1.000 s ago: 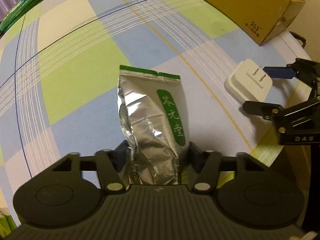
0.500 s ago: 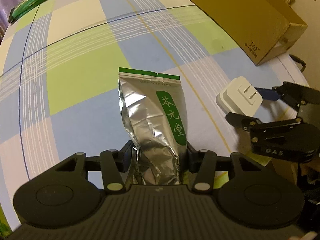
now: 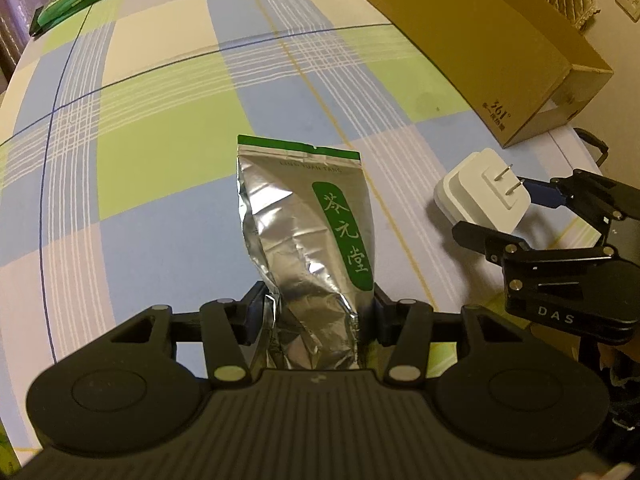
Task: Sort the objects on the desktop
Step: 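Carry the tea bag and white plug with both tools over the cardboard box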
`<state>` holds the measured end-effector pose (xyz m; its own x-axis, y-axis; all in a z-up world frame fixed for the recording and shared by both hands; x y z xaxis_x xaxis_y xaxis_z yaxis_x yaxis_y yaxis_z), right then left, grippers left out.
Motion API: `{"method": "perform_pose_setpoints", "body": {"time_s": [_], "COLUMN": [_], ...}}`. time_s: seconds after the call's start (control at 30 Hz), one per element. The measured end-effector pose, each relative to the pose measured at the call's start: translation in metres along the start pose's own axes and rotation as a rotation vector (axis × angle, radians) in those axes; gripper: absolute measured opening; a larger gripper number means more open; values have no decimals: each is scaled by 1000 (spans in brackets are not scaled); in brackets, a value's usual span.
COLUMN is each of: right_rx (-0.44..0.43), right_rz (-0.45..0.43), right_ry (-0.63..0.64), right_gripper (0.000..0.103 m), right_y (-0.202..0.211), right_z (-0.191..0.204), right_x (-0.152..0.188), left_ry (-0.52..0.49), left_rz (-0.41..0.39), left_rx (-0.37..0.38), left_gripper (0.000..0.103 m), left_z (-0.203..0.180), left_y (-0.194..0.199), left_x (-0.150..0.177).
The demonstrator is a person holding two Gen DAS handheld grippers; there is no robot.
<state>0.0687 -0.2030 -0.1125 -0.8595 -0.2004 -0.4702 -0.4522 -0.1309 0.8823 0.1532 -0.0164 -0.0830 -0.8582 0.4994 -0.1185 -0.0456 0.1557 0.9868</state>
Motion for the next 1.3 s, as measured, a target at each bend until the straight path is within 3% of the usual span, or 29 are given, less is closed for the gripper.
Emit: {"method": "perform_pose_setpoints", "body": {"time_s": [1.3], "right_rx": [13], "right_rz": [-95], "right_ry": [-125], "right_gripper": [62], "right_y": [53], "right_z": [-34], "right_x": [-7], "left_ry": [-53], "left_rz": [-125], "left_rx": [0], "left_gripper": [46], "left_z": [-57], "left_y": [34], "left_x": [-15]}}
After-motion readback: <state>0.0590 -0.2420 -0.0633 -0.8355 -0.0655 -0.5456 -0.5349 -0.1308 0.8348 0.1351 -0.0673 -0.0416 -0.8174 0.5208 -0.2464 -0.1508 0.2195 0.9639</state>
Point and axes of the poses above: each gripper's, at about its wrist camera, not at the fingertips, and y roughly against the way its jaws point, z to its left, x to its underside, the point moved 2 cm from there along -y, roughly the way its jaws point, and after that the axes turned 15 degrees about z, right-handed, at the moved point
